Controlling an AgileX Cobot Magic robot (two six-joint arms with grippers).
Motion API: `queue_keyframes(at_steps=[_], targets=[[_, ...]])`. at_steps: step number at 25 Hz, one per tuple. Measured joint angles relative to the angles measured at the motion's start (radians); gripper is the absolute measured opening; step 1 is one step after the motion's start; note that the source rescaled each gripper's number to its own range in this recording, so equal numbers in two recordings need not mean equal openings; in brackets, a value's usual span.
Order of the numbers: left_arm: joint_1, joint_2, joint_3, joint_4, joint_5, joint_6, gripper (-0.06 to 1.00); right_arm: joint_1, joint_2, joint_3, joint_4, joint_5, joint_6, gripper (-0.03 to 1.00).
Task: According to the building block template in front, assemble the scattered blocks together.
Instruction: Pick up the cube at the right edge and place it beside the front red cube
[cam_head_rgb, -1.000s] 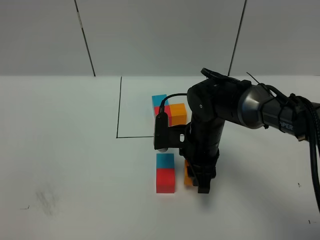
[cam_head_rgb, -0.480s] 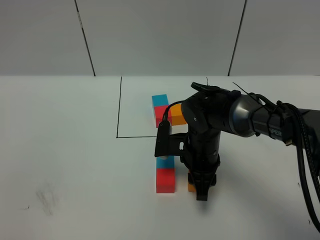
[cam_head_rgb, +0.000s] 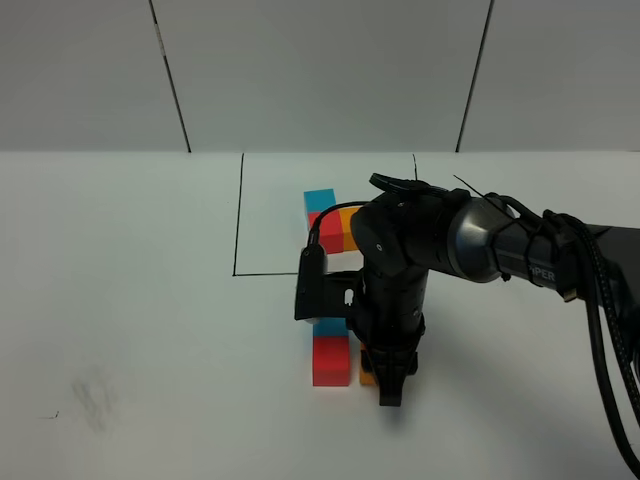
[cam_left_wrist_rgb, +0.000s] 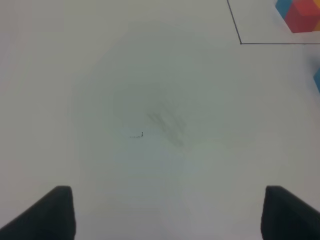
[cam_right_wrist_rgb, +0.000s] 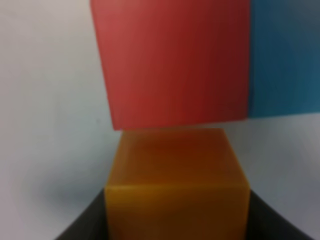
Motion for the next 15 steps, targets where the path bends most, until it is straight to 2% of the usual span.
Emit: queue_keyframes(at_steps=[15], targets=[[0.0,0.0,0.0,0.0,0.0,0.0,0.79,0.0,0.0,0.0,0.013,-0.029,-0.036,0.2]])
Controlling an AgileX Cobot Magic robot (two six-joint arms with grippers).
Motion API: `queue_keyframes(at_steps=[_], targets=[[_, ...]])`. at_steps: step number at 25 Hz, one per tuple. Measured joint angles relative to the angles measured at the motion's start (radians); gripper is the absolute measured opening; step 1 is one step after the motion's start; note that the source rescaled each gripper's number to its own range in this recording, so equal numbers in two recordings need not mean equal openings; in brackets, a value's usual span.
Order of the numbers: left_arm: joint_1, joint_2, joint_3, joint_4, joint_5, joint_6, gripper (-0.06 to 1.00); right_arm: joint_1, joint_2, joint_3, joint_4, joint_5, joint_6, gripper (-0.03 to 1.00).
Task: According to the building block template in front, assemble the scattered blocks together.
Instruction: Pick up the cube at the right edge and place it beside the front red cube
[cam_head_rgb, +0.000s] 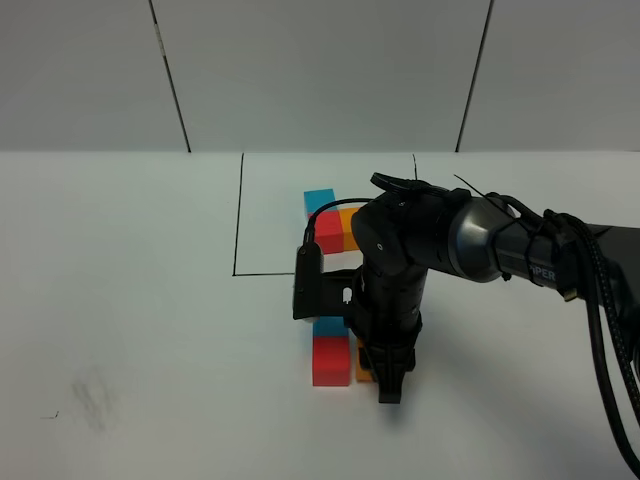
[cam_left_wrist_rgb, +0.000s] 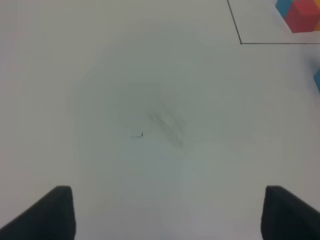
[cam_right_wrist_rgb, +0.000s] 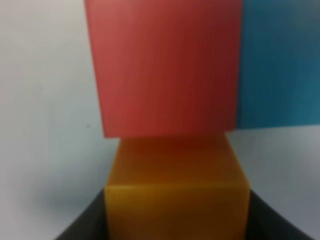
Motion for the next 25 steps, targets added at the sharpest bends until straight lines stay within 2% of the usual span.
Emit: queue_keyframes(at_steps=[5,25], targets=[[0.0,0.0,0.0,0.0,0.0,0.0,0.79,0.0,0.0,0.0,0.033,-0.014,-0.034,0.2],[0.0,0.0,0.0,0.0,0.0,0.0,0.79,0.0,0.0,0.001,0.055,-0.018,-0.081,0.2]])
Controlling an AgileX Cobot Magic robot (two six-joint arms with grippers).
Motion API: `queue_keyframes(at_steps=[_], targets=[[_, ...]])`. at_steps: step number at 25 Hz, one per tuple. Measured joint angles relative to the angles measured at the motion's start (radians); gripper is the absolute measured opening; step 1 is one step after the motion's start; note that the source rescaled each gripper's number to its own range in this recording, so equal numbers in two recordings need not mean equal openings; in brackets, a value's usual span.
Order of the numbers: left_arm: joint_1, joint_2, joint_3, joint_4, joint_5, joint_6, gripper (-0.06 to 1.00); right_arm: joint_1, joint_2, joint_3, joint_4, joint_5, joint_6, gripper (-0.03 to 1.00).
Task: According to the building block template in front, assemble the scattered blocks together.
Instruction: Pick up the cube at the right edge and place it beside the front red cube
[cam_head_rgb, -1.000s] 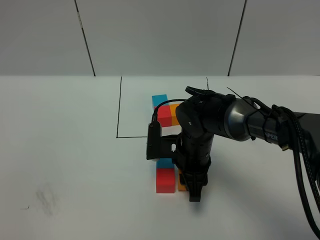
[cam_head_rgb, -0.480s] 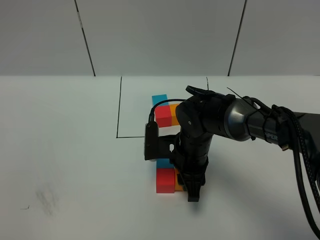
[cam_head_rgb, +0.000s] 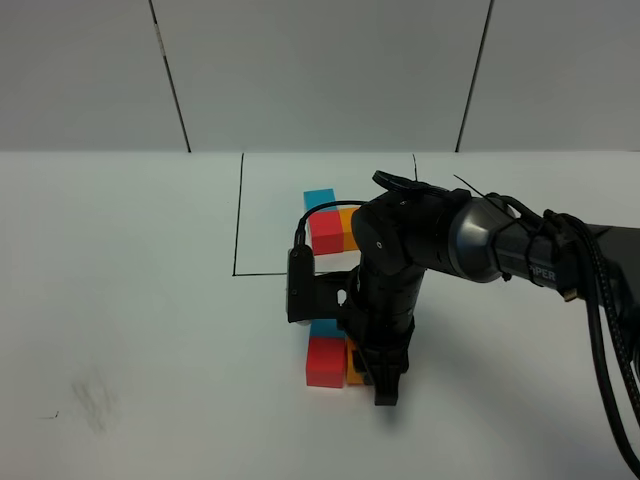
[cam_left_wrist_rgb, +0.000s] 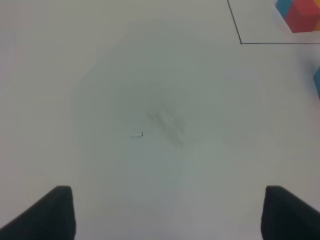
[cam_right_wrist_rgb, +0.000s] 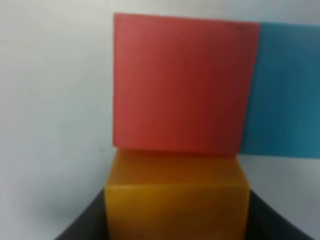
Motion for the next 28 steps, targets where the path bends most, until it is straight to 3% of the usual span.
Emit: queue_keyframes(at_steps=[13,21,28], targets=[[0.0,0.0,0.0,0.0,0.0,0.0,0.79,0.0,0.033,0.0,0.01,-0.019,0.002,0.2],[0.0,0.0,0.0,0.0,0.0,0.0,0.79,0.0,0.033,0.0,0.014,-0.014,0.123,0.2],[0.0,0.0,0.0,0.0,0.0,0.0,0.79,0.0,0.033,0.0,0.014,-0.007,0.132,0.2]])
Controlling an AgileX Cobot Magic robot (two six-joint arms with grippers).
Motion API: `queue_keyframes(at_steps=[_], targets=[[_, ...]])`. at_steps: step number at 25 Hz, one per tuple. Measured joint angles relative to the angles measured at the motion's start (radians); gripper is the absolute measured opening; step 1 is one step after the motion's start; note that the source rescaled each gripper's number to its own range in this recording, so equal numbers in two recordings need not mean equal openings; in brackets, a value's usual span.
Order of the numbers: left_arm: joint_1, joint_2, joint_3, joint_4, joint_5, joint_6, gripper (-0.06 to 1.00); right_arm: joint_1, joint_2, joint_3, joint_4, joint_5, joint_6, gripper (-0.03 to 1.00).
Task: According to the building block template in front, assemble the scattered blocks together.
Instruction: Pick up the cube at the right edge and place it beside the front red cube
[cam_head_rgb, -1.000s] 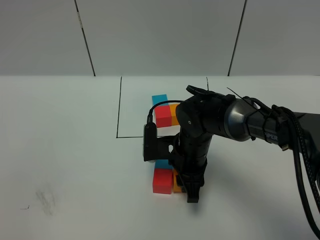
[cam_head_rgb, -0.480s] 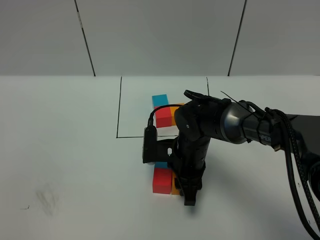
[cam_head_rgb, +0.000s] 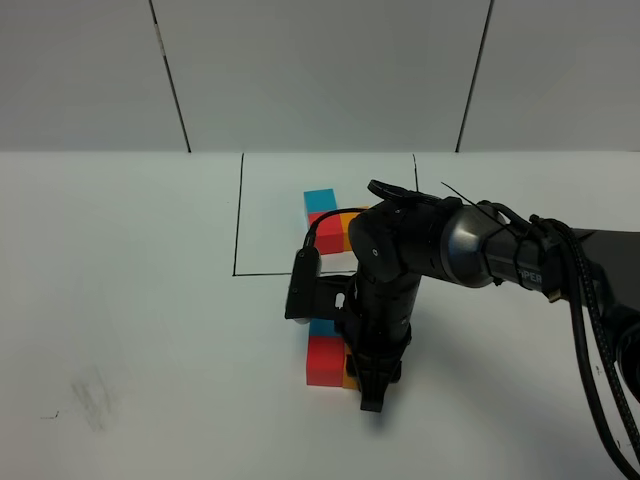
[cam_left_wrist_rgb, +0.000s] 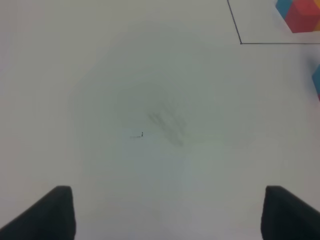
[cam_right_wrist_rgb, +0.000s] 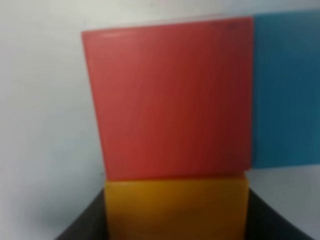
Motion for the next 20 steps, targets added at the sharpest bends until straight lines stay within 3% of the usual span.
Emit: queue_keyframes(at_steps=[20], targets=[[0.0,0.0,0.0,0.0,0.0,0.0,0.79,0.0,0.0,0.0,-0.006,-0.014,-0.071,0.2]])
